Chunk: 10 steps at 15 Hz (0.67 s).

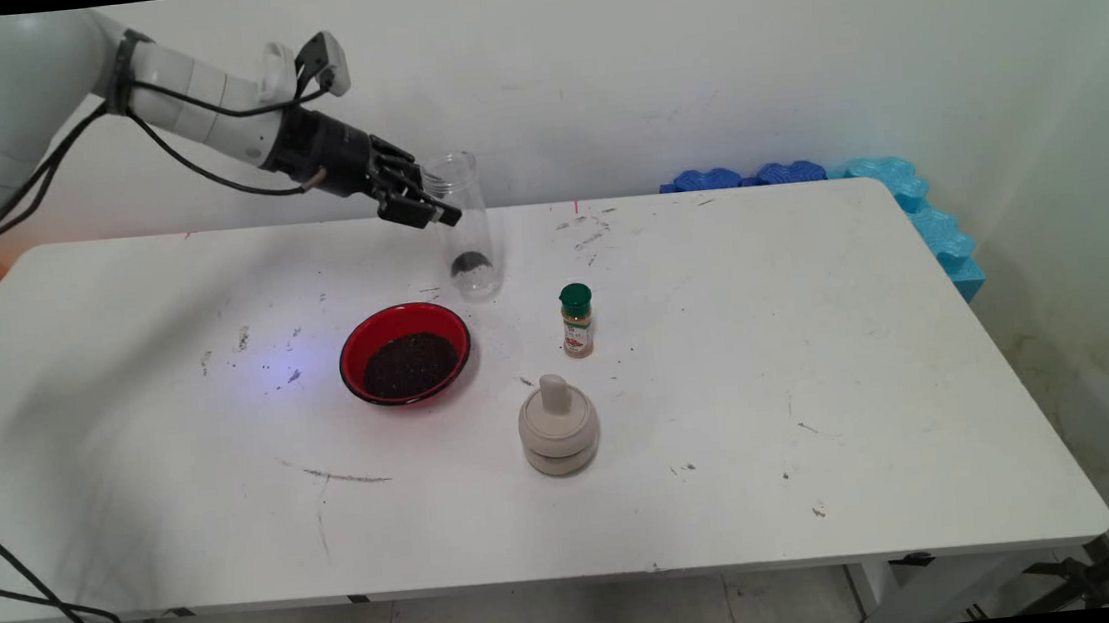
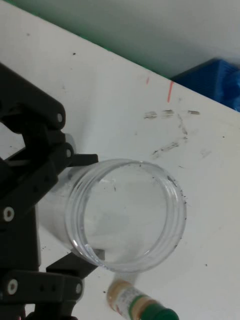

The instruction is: Place the picked object on the table

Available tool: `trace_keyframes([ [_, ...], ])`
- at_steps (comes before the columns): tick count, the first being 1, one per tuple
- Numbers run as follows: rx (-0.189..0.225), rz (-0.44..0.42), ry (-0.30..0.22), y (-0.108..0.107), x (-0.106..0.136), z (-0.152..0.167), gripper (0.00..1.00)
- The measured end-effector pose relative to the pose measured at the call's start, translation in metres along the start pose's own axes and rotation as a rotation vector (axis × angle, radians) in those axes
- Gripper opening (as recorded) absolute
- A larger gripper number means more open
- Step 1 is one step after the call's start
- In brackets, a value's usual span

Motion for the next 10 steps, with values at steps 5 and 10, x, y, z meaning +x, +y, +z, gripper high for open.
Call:
trace_keyframes([
  [5,0.008,-0.001,-0.013,-0.001,-0.009,0.008,0.00],
  [10,0.010,-0.011,-0.021,-0.001,-0.016,0.015,0.00],
])
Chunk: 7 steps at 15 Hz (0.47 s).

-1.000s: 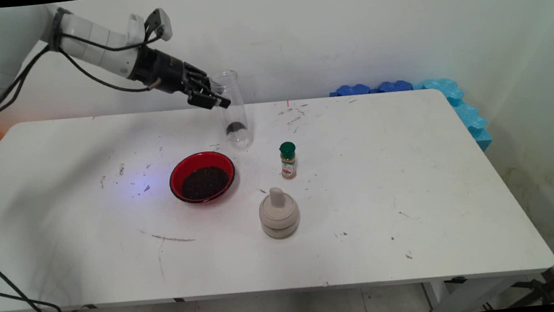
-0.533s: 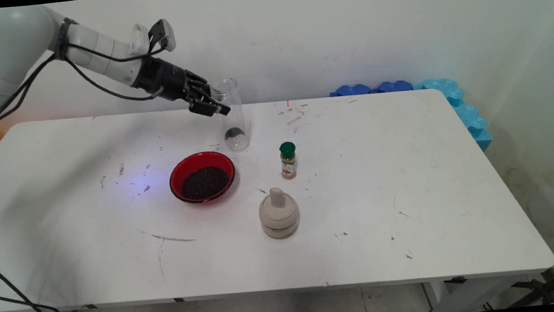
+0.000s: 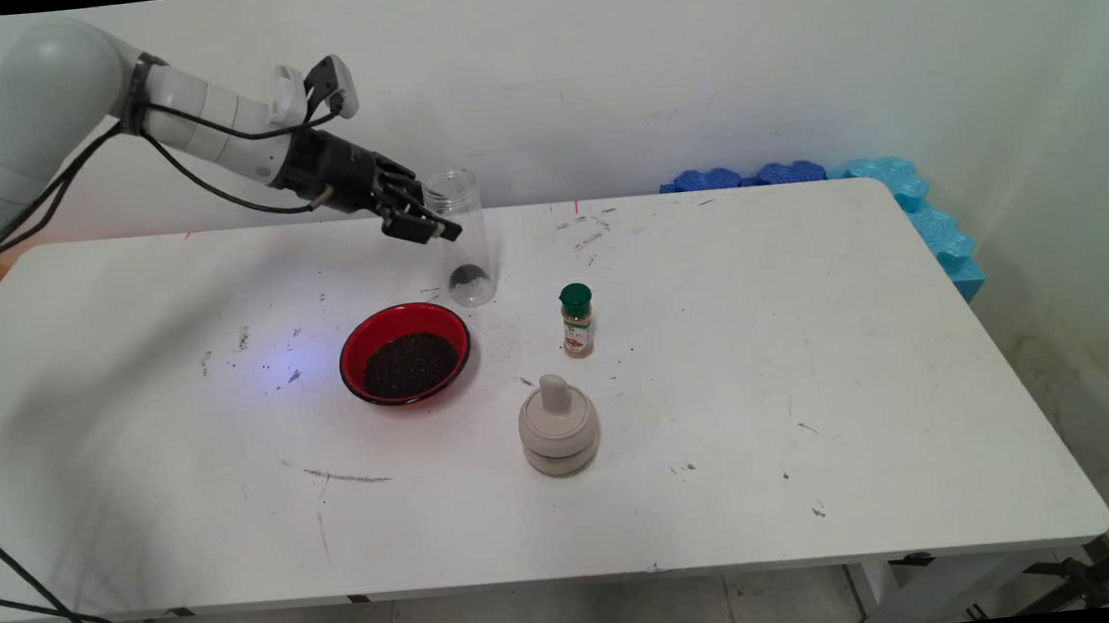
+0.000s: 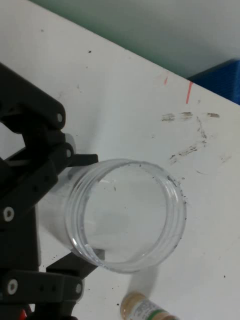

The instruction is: Place the picked object on the table

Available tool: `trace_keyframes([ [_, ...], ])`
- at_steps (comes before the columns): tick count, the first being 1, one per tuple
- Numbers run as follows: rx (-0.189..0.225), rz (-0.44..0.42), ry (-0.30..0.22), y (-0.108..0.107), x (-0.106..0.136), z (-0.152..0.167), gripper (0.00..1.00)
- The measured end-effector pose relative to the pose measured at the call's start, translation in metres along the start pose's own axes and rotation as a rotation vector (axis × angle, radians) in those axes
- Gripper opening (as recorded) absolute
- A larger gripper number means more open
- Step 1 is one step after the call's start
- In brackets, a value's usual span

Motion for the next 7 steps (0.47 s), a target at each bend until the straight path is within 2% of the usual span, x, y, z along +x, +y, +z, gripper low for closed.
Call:
trace_keyframes([
  [3,-0.001,-0.005,-0.001,0.0001,-0.0025,0.0034,0.00],
  [4,-0.001,-0.008,0.000,0.0002,-0.0029,0.0044,1.00],
  [7,-0.001,-0.021,0.005,0.0003,-0.0036,0.0057,1.00],
])
